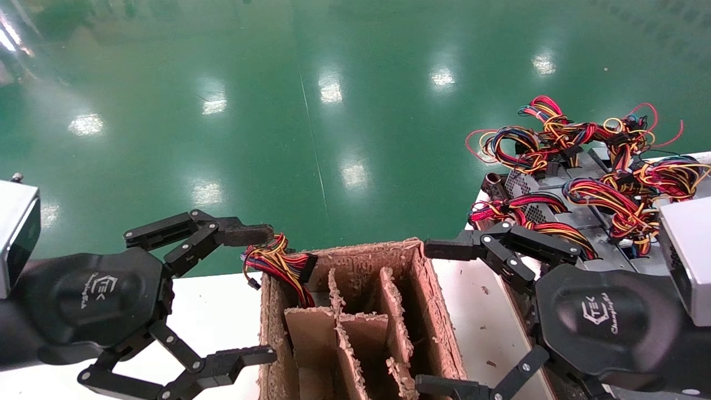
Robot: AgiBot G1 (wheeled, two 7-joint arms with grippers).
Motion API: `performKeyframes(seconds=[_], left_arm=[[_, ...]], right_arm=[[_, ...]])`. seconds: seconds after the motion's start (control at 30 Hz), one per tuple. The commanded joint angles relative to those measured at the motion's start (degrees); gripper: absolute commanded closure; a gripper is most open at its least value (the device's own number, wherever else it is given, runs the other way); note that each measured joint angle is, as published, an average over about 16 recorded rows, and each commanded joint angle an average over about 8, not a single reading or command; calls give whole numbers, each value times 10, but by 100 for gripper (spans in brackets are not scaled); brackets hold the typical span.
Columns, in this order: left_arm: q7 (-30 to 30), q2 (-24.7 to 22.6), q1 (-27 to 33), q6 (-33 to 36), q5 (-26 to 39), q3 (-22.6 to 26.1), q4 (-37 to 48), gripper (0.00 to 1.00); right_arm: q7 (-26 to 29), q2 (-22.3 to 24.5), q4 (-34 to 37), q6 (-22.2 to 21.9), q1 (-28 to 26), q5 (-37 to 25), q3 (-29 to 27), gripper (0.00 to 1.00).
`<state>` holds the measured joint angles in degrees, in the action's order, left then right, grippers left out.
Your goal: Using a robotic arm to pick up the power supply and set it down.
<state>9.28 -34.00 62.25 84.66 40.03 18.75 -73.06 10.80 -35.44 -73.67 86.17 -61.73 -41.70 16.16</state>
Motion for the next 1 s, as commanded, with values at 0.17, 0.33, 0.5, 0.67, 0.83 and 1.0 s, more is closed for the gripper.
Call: performKeyframes(seconds=[0.17,0.33,0.5,0.67,0.83,1.0], left_arm=[[0,0,0,0,0,0,0,0],[0,0,0,0,0,0,0,0],[0,0,0,0,0,0,0,0],[0,0,0,0,0,0,0,0],[0,0,0,0,0,0,0,0],[0,0,0,0,0,0,0,0]], right_arm=[[0,-3,-1,3,-1,2,1,0],[0,0,0,0,0,1,0,0],[0,2,0,-2,1,0,0,0],[0,3,1,-3,1,0,-1,0],[0,4,1,-4,1,-1,-1,0],[0,4,1,-4,1,-1,-1,0]])
